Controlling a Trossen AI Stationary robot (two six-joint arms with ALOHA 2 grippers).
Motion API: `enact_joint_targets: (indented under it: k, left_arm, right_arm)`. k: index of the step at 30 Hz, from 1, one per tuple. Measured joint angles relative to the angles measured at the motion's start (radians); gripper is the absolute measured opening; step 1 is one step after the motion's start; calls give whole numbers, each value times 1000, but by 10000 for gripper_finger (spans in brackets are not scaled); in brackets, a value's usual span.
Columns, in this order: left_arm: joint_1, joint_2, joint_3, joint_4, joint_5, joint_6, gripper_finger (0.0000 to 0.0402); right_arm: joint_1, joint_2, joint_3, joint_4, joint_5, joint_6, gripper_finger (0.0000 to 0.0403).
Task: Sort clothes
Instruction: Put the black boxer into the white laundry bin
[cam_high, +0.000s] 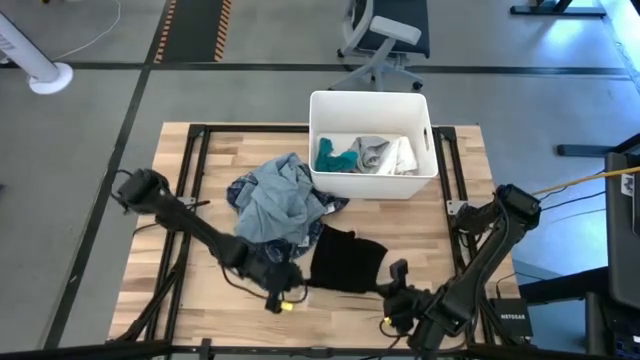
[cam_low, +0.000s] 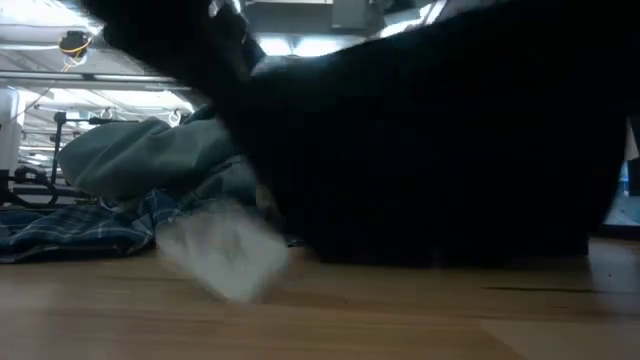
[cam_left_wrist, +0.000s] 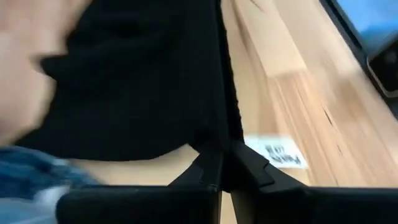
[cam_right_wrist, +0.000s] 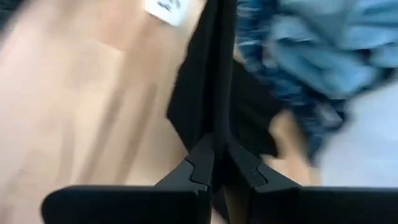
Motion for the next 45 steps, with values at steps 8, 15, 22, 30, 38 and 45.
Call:
enact_joint_targets:
  k: [8, 15, 22, 30, 38, 45]
  left_arm:
    - [-65, 185, -9, 132, 4, -82, 10]
    - [-74, 229, -8, 143, 32, -181, 39]
    - [-73, 227, -8, 128, 113, -189, 120]
    - [-59, 112, -12, 24, 216, -135, 173]
    - [-37, 69, -9, 202, -16, 105, 176]
    - [56, 166, -10, 208, -43, 106, 176]
  right_arm:
    - [10, 6, -177, 374, -141, 4, 28]
    - [-16, 7, -225, 590, -253, 19, 29]
    - [-16, 11, -225, 591, -340, 102, 91]
    - [7, 5, -208, 587, -546, 185, 202]
    - [-57, 4, -192, 571, -181, -35, 215]
    - [-165, 6, -263, 614, -157, -58, 209]
